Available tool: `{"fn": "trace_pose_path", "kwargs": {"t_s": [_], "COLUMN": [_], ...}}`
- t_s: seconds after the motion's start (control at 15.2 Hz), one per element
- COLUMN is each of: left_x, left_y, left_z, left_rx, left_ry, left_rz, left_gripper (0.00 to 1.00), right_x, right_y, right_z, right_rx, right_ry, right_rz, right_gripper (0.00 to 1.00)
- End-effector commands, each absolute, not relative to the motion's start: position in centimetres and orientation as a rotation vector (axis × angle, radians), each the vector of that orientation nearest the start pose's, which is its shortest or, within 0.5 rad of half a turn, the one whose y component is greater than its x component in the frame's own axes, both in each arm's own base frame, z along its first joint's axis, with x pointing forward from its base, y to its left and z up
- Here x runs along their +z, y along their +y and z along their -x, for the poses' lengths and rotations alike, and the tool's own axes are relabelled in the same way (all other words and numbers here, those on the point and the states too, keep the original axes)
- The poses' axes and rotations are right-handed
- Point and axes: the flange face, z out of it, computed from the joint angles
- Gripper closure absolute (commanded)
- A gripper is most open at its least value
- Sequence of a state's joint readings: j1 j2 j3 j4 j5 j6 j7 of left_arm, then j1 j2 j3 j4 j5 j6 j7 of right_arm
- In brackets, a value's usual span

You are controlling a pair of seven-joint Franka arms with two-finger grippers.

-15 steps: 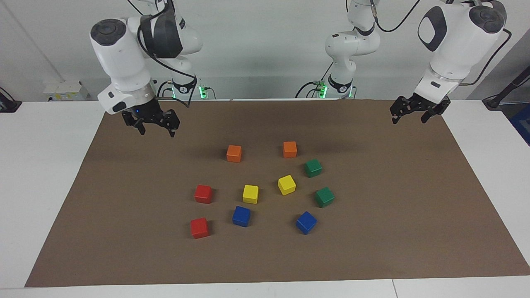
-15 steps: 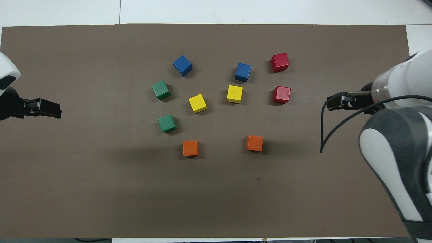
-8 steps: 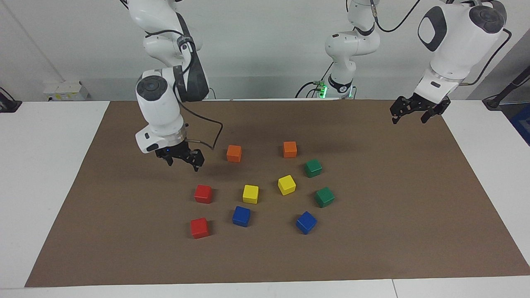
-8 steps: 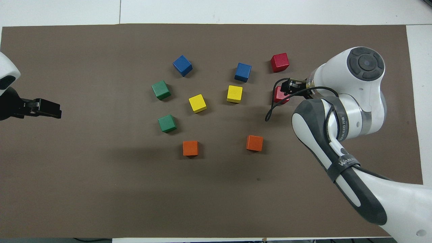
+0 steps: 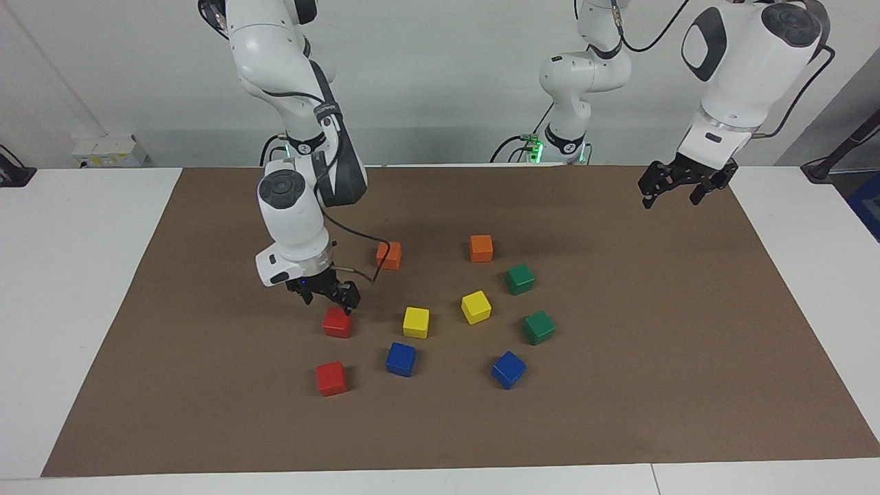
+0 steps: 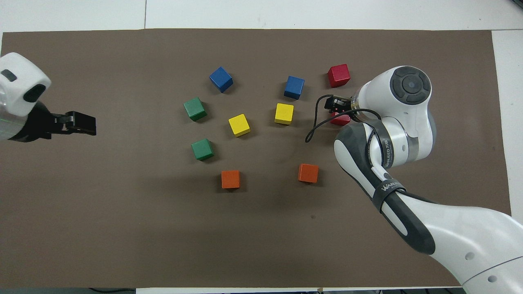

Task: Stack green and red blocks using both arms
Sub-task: 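Grasp the red block with the right gripper while the left gripper reaches the green block, then lift the red block with the right gripper while the left gripper grasps green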

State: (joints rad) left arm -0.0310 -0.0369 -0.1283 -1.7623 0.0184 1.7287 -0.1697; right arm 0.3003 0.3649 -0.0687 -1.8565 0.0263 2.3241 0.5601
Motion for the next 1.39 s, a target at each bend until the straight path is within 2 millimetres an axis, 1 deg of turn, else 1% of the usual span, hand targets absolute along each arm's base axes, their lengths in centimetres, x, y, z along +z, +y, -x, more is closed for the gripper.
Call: {"fn": "trace_pose_path", "kwargs": {"t_s": [0.0, 0.07, 0.13, 0.2, 0.26, 0.33, 0.4, 0.46, 0.53, 0.59, 0.66, 0.79, 0.86, 0.92, 0.99, 1.12, 1.19, 1.25, 1.32], "left_x": [51.4, 49.1, 46.6, 44.1, 41.9, 40.2, 38.3, 36.9, 34.8, 33.3, 32.5, 32.1, 31.6, 30.9, 30.1, 29.6, 28.9, 28.8, 28.7], "left_y": [-14.5, -16.9, -19.8, -22.1, -23.0, -23.5, -25.0, -25.4, -25.9, -26.9, -27.0, -27.0, -26.9, -26.8, -26.6, -26.8, -26.9, -27.2, -27.3], "left_z": [-56.1, -56.6, -56.9, -57.3, -57.5, -57.3, -56.1, -55.6, -55.1, -54.3, -54.0, -53.8, -53.5, -53.2, -52.8, -52.8, -52.8, -52.7, -52.6], "left_rx": [0.025, 0.044, 0.042, 0.034, 0.026, 0.018, 0.030, 0.027, 0.039, 0.045, 0.042, 0.042, 0.045, 0.033, 0.016, -0.013, -0.005, -0.005, -0.001], "left_ry": [-0.079, -0.119, -0.152, -0.202, -0.241, -0.263, -0.276, -0.299, -0.301, -0.286, -0.321, -0.369, -0.371, -0.380, -0.423, -0.579, -0.596, -0.589, -0.584], "left_rz": [3.125, 3.124, 3.126, 3.130, 3.134, 3.137, 3.127, 3.124, 3.122, 3.121, 3.119, 3.114, 3.113, 3.118, 3.120, 3.111, 3.107, 3.108, 3.107], "left_gripper": [0.00, 0.00, 0.00, 0.00, 0.00, 0.00, 0.00, 0.00, 0.00, 0.00, 0.00, 0.00, 0.00, 0.00, 0.00, 0.00, 0.05, 0.17, 0.38], "right_x": [31.7, 31.5, 31.0, 30.7, 30.2, 29.7, 29.4, 29.3, 29.2, 29.2, 29.3, 29.3, 29.5, 30.0, 30.8, 33.6, 34.8, 35.6, 36.1], "right_y": [15.2, 15.3, 15.3, 15.3, 15.4, 15.4, 15.4, 15.4, 15.4, 15.4, 15.4, 15.3, 14.6, 14.2, 13.7, 10.5, 8.9, 6.7, 4.6], "right_z": [-63.5, -63.6, -63.6, -63.7, -63.7, -63.8, -63.7, -63.7, -63.7, -63.7, -63.7, -63.8, -64.0, -63.9, -63.7, -63.1, -62.6, -61.9, -61.1], "right_rx": [-0.167, -0.178, -0.177, -0.188, -0.192, -0.197, -0.204, -0.203, -0.201, -0.199, -0.196, -0.188, -0.188, -0.185, -0.168, -0.130, -0.119, -0.112, -0.109], "right_ry": [0.540, 0.535, 0.534, 0.535, 0.532, 0.534, 0.532, 0.528, 0.524, 0.517, 0.519, 0.517, 0.502, 0.413, 0.306, 0.217, 0.123, 0.043, -0.021], "right_rz": [3.042, 3.040, 3.043, 3.039, 3.038, 3.037, 3.036, 3.038, 3.040, 3.042, 3.042, 3.046, 3.052, 3.077, 3.101, 3.119, 3.128, 3.132, 3.134], "right_gripper": [0.00, 0.00, 0.00, 0.00, 0.00, 0.02, 0.24, 0.58, 0.90, 1.00, 1.00, 1.00, 1.00, 1.00, 1.00, 1.00, 1.00, 1.00, 1.00]}}
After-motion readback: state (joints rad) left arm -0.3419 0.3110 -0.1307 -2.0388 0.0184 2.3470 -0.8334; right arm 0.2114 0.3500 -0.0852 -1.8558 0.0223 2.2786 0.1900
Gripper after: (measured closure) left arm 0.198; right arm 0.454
